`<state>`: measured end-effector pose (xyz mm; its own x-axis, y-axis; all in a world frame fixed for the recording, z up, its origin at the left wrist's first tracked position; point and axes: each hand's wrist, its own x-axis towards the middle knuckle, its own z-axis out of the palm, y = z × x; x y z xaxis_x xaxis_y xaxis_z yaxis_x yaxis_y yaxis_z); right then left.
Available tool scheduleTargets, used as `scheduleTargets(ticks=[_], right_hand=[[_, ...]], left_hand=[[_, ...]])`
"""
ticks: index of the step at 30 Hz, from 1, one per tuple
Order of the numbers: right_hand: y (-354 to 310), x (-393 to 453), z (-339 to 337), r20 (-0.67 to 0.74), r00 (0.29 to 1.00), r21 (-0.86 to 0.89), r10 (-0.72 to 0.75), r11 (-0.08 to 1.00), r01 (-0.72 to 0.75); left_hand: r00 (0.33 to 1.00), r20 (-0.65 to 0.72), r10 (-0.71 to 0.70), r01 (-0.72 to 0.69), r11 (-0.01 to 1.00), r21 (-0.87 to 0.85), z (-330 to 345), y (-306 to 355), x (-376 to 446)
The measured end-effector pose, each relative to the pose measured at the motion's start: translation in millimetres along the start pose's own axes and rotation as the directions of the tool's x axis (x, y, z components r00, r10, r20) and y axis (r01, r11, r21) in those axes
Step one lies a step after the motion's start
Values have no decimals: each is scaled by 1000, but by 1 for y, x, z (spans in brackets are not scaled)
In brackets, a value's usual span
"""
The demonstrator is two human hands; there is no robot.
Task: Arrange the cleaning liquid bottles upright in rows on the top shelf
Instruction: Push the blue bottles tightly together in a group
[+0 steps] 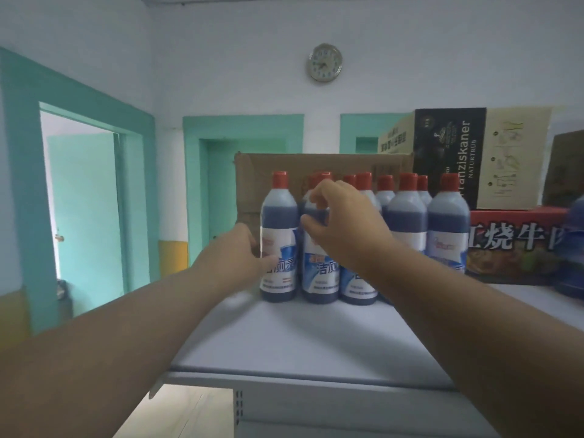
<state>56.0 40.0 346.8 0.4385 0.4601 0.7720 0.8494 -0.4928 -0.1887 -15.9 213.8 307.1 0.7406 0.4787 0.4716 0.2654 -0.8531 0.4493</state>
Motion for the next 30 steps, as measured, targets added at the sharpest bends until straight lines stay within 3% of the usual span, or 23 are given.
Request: scheduleTargets(ticks=[5, 12, 25, 27, 30], right_hand=[[1, -13, 17, -125, 988, -58, 92, 993, -99], [7, -26, 29, -146, 978, -89, 148, 983, -162], [5, -33, 32, -111, 970, -108, 218, 967, -230], [6, -33, 29, -73, 964, -97, 254, 961, -261], [7, -29, 20, 0, 947, -94, 321, 943, -320]], left_hand=[[983, 158, 90, -62, 983, -175, 14, -10, 12], [980, 171, 106, -60, 965, -255, 30, -12, 7], [986, 140, 93, -63, 977, -203, 32, -14, 9], [994, 76, 73, -56, 976, -210, 25, -10, 9], [953, -240, 187, -201, 979, -33, 6, 4, 12]])
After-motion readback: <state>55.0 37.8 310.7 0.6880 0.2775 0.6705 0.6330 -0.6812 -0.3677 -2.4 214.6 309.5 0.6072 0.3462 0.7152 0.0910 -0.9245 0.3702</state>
